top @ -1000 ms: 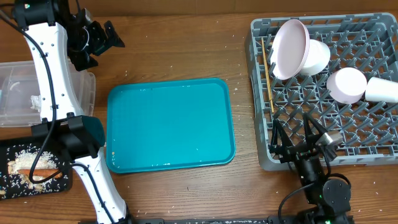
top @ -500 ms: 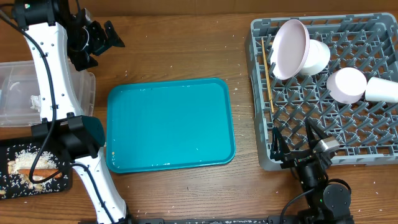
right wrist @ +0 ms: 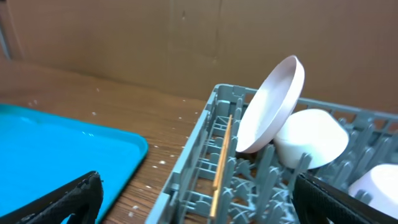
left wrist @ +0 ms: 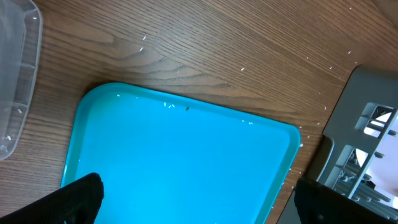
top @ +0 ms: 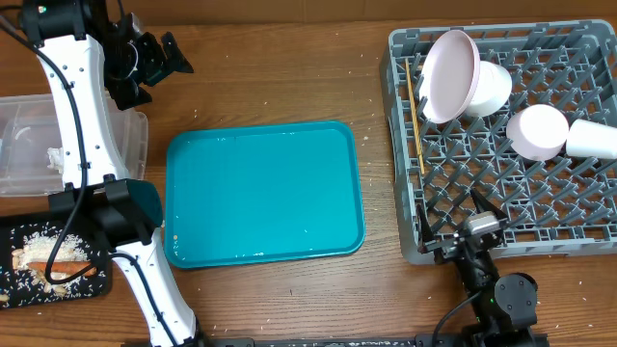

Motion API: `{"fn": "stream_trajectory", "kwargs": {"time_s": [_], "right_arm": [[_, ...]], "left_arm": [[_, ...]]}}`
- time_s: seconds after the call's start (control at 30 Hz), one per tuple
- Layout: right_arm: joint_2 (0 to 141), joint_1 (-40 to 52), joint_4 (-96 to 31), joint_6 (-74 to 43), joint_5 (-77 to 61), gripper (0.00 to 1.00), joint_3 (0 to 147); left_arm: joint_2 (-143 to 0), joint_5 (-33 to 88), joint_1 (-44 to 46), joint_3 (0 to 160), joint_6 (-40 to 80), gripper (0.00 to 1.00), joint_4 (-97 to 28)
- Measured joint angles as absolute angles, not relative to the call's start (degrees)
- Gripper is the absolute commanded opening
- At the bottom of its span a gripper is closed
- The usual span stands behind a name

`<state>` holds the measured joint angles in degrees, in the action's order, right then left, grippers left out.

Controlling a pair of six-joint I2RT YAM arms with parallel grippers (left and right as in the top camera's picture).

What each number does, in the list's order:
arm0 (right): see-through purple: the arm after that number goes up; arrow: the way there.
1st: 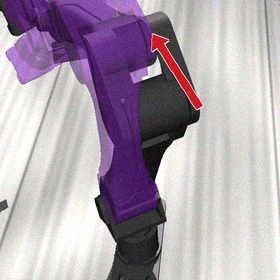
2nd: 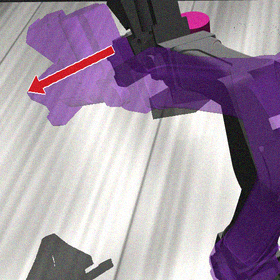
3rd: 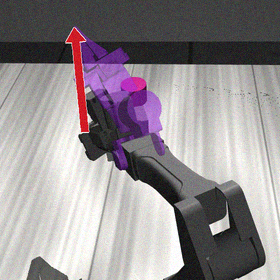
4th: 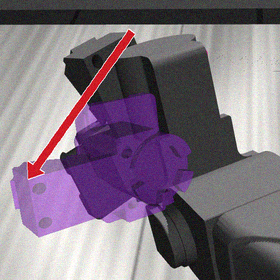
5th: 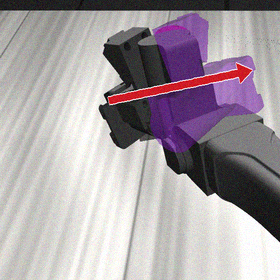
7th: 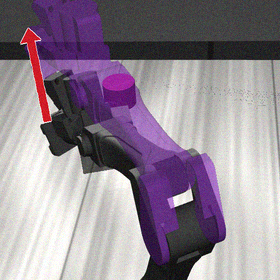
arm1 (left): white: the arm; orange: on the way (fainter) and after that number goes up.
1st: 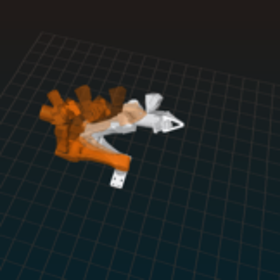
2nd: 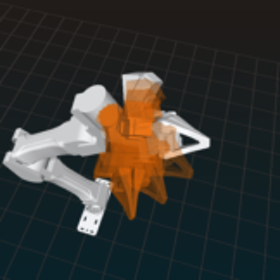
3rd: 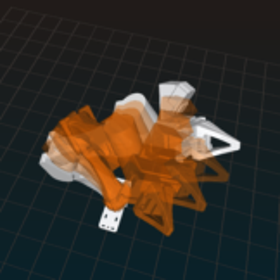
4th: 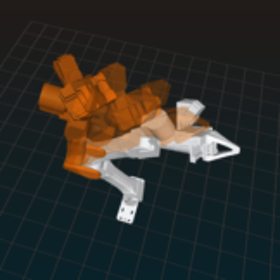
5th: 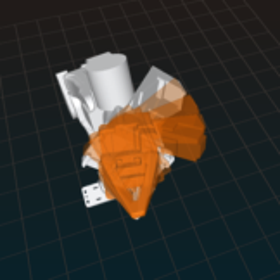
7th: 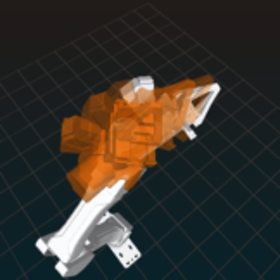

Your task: Sort waste into correct bins and load items into the dishwasher

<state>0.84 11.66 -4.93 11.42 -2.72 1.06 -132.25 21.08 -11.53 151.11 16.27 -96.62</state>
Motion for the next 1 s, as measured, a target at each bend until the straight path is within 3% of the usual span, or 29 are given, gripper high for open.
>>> {"fn": "stream_trajectory", "kwargs": {"time_s": [0.23,1.0], "right_arm": [[0.84,11.66,-4.99,15.44,-2.68,1.00,1.06],[0.84,11.66,-4.99,10.96,-2.72,1.00,1.06]], "left_arm": [[-132.25,21.06,-11.53,151.11,16.27,1.00,-96.62],[-132.25,21.08,-11.53,151.11,16.27,1.00,-96.62]]}}
